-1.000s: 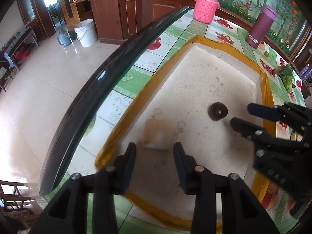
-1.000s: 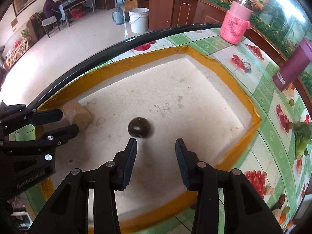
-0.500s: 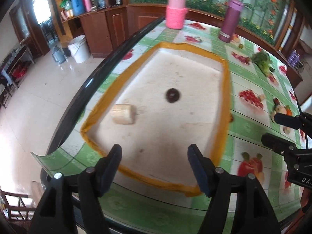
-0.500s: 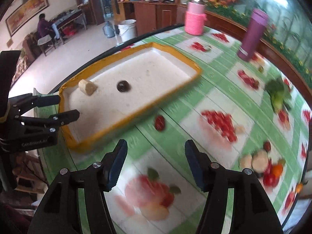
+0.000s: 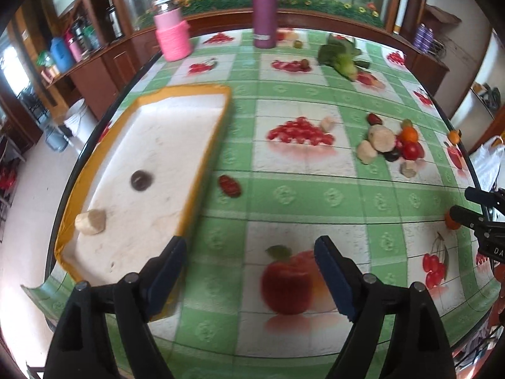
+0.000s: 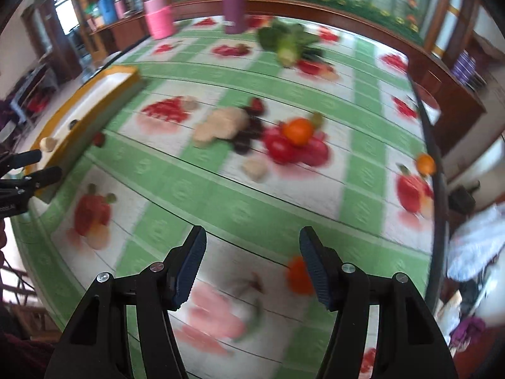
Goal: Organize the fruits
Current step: 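Withdraw both grippers from the tray back toward the table items, then grasp the mandarin orange with the right gripper while the left grasps the round beige bun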
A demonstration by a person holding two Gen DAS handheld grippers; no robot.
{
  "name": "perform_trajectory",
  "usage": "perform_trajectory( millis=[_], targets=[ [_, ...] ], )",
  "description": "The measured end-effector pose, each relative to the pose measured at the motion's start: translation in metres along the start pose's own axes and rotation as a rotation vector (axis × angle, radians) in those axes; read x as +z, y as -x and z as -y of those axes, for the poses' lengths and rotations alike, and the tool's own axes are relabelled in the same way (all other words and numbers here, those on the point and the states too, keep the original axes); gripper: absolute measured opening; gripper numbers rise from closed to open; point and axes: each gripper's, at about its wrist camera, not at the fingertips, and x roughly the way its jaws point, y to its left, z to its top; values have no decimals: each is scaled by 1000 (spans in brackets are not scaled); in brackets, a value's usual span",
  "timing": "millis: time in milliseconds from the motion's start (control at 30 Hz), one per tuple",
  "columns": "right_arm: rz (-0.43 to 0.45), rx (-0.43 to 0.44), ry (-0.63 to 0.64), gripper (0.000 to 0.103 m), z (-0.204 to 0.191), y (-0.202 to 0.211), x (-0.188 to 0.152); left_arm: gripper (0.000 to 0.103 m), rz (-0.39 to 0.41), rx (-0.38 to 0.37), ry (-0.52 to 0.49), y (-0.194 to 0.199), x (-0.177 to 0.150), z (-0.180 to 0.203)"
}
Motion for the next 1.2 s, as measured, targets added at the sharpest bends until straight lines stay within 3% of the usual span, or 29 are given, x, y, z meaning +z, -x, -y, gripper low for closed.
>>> perform_trajectory(
  millis=[67,200,367,400,467,500,533,833,1033,1067,1133,1200],
  targets=[
    [-20,2,-40,70,21,0,-15,85,4,-10,-19,1,3,14],
    [-84,-10,-50,70,37,-14,-36,86,-10,-28,-40,-5,10,38],
    [-95,4,-9,70,33,-28,-31,86,-35,-33,-55,-13,17,61],
    [-98,4,-1,69,33,-32,-28,86,-40,-34,-55,-14,19,65],
    [-101,18,18,56,33,-35,-27,86,-50,-41,-52,-18,24,70],
    [-110,22,27,42,32,-38,-27,86,-58,-43,-51,-20,27,73],
    [-114,25,35,35,32,-40,-28,86,-65,-49,-50,-23,31,76],
    [-43,78,77,33,31,-22,-30,86,-99,-142,18,-61,76,108],
    [-43,106,74,34,32,-24,-31,86,-100,-112,-12,-92,102,138],
    [-44,111,74,34,32,-25,-32,84,-105,-110,-19,-97,104,141],
    [-43,116,75,34,33,-25,-32,70,-114,-105,-27,-107,106,145],
    [-40,121,73,34,34,-25,-32,57,-94,-150,1,-106,107,143]
  ],
)
